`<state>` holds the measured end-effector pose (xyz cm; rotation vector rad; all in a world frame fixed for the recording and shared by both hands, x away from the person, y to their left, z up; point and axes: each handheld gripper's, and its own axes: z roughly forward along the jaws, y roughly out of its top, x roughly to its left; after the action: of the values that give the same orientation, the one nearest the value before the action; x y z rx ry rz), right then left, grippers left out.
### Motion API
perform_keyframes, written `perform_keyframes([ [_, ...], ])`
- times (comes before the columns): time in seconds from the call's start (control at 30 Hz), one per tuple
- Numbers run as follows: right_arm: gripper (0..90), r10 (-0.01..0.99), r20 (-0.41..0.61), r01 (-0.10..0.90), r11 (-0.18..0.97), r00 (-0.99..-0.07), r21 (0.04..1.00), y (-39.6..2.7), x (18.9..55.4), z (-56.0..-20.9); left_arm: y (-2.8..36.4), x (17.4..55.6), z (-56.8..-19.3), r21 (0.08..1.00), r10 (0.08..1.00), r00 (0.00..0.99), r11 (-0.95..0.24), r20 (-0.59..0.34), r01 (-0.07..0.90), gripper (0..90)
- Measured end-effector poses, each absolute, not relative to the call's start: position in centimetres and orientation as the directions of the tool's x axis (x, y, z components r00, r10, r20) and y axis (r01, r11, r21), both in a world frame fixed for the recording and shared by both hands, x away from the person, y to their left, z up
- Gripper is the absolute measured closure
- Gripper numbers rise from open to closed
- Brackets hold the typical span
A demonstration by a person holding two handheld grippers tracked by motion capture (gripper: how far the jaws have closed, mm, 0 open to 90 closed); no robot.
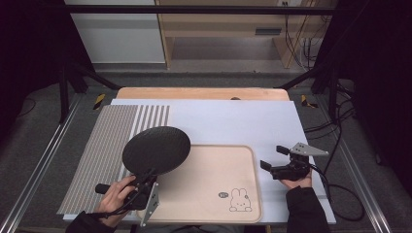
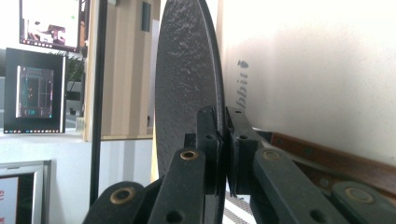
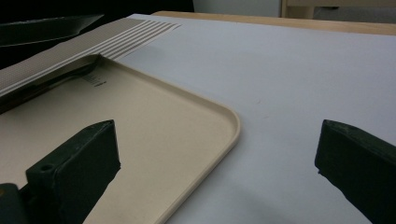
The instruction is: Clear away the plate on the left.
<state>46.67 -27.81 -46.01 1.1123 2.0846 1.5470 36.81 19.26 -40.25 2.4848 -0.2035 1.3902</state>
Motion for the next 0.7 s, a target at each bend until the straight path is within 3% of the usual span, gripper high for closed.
perform_keyframes([
  [0.7,0.1,0.738,0.191,0.398,0.113,-0.647,0.911,-27.8,46.7,-46.0,16.8,35.9,-40.6,0.193,-0.012,0.558,-0.932,0.830,-0.307,85.4],
])
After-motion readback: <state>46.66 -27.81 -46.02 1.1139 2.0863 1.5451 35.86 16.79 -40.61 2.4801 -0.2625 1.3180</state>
